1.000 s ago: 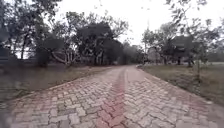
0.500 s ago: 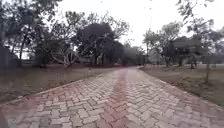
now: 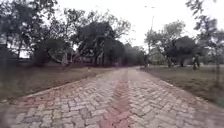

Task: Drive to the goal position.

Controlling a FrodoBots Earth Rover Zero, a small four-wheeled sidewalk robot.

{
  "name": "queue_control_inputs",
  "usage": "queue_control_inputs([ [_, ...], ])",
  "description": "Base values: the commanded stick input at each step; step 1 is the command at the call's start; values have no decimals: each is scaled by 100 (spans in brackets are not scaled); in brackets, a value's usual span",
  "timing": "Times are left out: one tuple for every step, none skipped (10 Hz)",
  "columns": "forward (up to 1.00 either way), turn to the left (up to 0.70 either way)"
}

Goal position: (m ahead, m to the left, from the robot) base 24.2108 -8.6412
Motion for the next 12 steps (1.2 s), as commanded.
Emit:
queue_control_inputs([
  [70, -9],
  [70, 0],
  [70, 0],
  [70, 0],
  [70, 0],
  [70, 0],
  [70, 0],
  [70, 0],
  [70, 0],
  [70, 0],
  [70, 0],
  [70, 0],
])
